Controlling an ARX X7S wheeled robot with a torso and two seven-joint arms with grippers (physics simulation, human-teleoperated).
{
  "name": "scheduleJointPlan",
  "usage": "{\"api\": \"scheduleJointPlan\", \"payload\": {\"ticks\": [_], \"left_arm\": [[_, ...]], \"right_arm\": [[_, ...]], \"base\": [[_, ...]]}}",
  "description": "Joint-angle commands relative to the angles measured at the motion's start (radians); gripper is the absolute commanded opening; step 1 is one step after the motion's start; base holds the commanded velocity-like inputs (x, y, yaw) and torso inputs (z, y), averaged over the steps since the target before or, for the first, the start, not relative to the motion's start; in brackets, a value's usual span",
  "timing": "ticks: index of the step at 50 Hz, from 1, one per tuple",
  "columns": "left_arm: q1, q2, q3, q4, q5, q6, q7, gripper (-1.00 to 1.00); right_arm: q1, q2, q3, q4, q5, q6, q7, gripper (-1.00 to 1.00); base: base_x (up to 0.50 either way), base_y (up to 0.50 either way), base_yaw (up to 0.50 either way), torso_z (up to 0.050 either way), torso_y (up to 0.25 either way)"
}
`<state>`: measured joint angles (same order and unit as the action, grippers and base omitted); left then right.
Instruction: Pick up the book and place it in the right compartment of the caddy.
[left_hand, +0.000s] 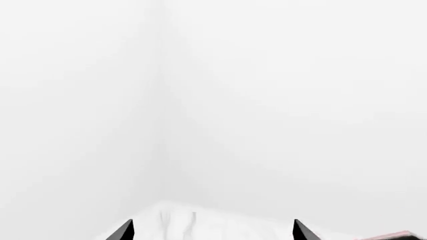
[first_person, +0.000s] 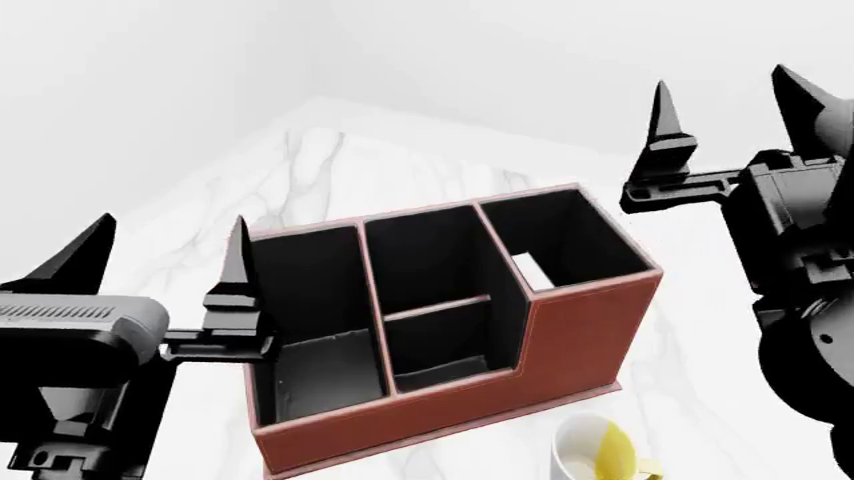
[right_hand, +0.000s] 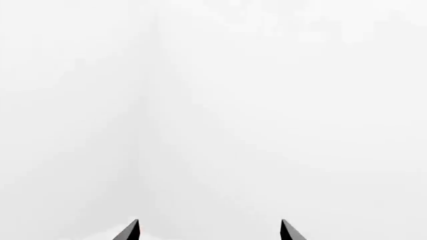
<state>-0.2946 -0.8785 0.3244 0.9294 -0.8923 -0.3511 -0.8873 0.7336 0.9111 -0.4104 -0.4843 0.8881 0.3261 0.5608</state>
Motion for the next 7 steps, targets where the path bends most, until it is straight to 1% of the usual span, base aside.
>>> {"api": "scheduleJointPlan", "payload": {"ticks": [1, 7], "left_arm": [[0.011, -0.014, -0.03, 0.002, -0.006, 0.033, -0.002, 1.0], [0.017, -0.017, -0.045, 0.002, -0.013, 0.053, -0.002, 1.0]], "right_arm": [[-0.073, 0.088, 0.071, -0.163, -0.03, -0.048, 0.112, 1.0], [-0.127, 0.105, 0.108, -0.183, -0.024, -0.095, 0.134, 1.0]], "base": [[0.0, 0.0, 0.0, 0.0, 0.25], [0.0, 0.0, 0.0, 0.0, 0.25]]}}
